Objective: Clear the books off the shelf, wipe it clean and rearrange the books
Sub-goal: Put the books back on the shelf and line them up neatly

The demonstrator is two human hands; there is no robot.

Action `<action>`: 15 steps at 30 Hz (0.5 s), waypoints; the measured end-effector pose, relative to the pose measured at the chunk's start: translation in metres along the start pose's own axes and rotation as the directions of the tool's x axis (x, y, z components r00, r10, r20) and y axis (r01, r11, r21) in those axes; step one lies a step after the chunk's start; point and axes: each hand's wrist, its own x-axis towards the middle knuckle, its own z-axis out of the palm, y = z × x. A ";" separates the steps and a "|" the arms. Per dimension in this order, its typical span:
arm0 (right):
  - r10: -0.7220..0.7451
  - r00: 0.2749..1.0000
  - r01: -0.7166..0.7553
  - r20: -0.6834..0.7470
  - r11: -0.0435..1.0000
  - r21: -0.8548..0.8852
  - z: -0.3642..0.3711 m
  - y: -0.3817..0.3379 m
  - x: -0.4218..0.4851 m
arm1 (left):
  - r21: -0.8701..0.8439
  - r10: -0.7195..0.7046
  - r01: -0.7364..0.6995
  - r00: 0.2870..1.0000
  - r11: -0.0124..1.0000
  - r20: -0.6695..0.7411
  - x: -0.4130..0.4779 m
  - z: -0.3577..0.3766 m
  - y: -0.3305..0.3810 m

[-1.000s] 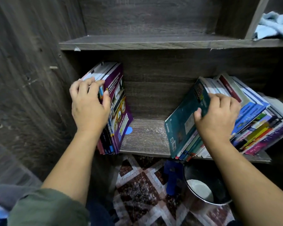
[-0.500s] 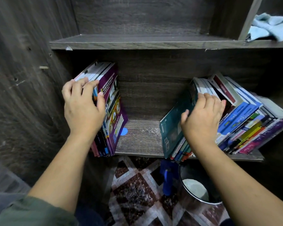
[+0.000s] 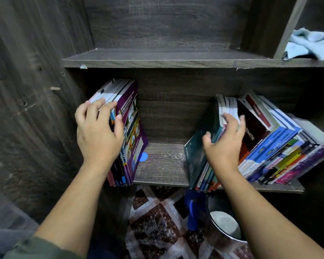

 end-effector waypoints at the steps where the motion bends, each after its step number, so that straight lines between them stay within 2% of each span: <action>1: 0.037 0.999 -0.037 0.038 0.999 -0.007 0.002 -0.002 -0.002 | -0.007 -0.005 0.005 1.000 1.000 0.001 0.000 0.000 0.000; 3: 0.057 0.997 -0.053 0.060 0.997 -0.060 0.003 -0.009 -0.004 | -0.021 -0.023 0.023 1.000 1.000 0.018 0.000 0.000 0.001; 6: -0.008 0.999 0.010 0.043 0.998 -0.057 0.007 -0.018 -0.006 | -0.039 -0.019 0.020 1.000 0.999 0.022 0.001 -0.001 0.001; 10: -0.158 0.987 0.158 0.008 0.986 0.060 0.033 -0.031 -0.018 | -0.053 -0.031 0.032 0.999 0.998 0.007 0.005 0.001 -0.001; 15: -0.250 0.967 0.257 -0.057 0.941 0.219 0.071 -0.056 -0.029 | -0.091 -0.007 0.006 1.000 0.996 -0.012 0.005 0.001 -0.005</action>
